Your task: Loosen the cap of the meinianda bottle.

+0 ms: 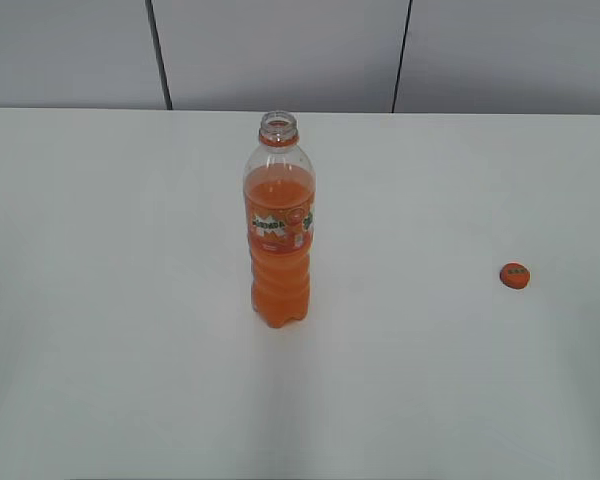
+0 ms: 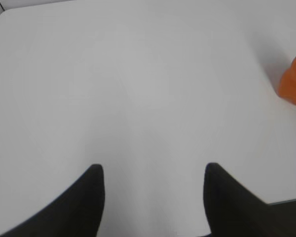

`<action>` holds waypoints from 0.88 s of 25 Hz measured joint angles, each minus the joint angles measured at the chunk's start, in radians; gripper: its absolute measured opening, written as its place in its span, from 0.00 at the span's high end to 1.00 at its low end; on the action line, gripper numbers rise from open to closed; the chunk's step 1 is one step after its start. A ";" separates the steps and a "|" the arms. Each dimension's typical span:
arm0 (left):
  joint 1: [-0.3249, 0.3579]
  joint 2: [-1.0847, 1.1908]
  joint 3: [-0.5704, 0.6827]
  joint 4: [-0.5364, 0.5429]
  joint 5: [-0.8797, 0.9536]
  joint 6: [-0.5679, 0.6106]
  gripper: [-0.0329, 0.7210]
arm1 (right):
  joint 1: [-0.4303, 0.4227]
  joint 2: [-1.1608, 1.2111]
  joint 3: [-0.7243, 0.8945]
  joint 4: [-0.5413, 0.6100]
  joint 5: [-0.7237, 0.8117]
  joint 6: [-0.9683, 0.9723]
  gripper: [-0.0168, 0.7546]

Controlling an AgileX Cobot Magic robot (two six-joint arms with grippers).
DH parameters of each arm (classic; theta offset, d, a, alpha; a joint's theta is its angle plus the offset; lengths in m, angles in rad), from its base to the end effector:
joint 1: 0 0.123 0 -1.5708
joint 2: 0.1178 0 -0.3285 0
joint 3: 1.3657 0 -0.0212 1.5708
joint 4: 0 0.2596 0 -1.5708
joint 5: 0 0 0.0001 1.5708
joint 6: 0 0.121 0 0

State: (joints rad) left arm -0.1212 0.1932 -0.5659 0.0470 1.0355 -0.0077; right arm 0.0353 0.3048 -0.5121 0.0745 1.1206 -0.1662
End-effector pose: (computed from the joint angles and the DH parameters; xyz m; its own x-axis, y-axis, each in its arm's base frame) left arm 0.0124 0.0034 0.2919 -0.5384 0.0820 -0.8387 0.0959 0.9948 0.0356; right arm 0.0242 0.0090 0.2647 -0.7167 -0.1584 -0.6791 -0.1778 0.9832 -0.0417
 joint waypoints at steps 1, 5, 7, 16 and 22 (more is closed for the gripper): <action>0.000 -0.014 0.000 0.000 0.000 0.000 0.42 | 0.000 -0.013 0.013 0.000 -0.001 0.000 0.25; 0.000 -0.084 0.002 -0.001 0.000 0.000 0.42 | 0.000 -0.078 0.037 0.000 -0.016 0.000 0.32; 0.000 -0.135 0.003 -0.001 0.000 0.000 0.42 | 0.000 -0.111 0.039 0.000 -0.029 -0.005 0.34; 0.000 -0.200 0.003 -0.002 0.000 0.000 0.42 | 0.000 -0.189 0.072 0.001 -0.094 -0.016 0.38; 0.000 -0.200 0.003 -0.002 0.000 0.000 0.42 | 0.000 -0.272 0.075 0.001 -0.096 -0.016 0.38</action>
State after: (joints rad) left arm -0.1212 -0.0066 -0.5626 0.0450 1.0352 -0.0077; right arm 0.0353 0.0328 -0.4368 0.0754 1.0247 -0.1823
